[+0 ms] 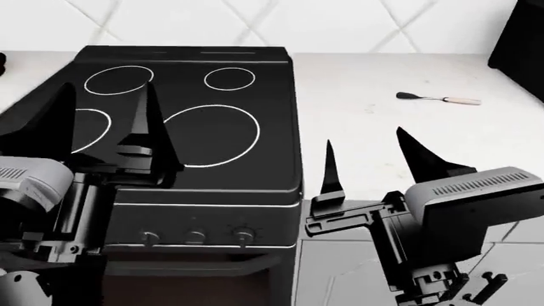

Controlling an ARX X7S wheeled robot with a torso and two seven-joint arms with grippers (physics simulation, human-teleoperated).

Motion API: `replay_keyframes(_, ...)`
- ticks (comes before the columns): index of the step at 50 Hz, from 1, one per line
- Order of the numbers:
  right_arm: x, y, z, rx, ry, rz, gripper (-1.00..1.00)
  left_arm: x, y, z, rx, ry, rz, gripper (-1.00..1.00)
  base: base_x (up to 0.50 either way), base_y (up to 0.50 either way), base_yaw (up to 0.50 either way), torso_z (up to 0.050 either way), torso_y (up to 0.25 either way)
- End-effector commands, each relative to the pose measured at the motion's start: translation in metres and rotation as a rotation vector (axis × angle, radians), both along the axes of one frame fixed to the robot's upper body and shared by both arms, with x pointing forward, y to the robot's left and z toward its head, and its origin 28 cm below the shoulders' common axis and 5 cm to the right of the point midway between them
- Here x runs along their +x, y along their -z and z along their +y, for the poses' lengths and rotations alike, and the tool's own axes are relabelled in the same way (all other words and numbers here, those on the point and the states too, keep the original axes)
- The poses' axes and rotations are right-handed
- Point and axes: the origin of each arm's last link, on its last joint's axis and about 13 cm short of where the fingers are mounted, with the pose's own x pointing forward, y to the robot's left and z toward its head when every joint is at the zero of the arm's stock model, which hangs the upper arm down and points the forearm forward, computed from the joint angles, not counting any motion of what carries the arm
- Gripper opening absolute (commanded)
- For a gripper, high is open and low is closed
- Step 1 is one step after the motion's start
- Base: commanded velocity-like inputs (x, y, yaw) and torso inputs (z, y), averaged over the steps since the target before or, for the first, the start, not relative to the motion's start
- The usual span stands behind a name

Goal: Pick the honey bottle and bar from the counter and place them in the cabinets closest to them.

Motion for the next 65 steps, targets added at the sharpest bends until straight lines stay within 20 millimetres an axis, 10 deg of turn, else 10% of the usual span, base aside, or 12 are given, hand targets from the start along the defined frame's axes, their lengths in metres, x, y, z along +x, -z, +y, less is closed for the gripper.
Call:
replay_keyframes(1,-0.0035,0.0012,0.0009,-0.004,0.006,-0.013,1.00,-0.0098,0.0020,-0.0019,0.019,0.026,-0.027,1.00,0.08,0.50,0.00,0.000,0.000)
replay_keyframes(65,-0.0064,0.0001,0.0057,-0.014,-0.003,-0.003,1.00,-0.0130,0.0008,-0.0033,0.008,0.060,-0.004,1.00,0.05,0.50,0.00,0.000,0.000)
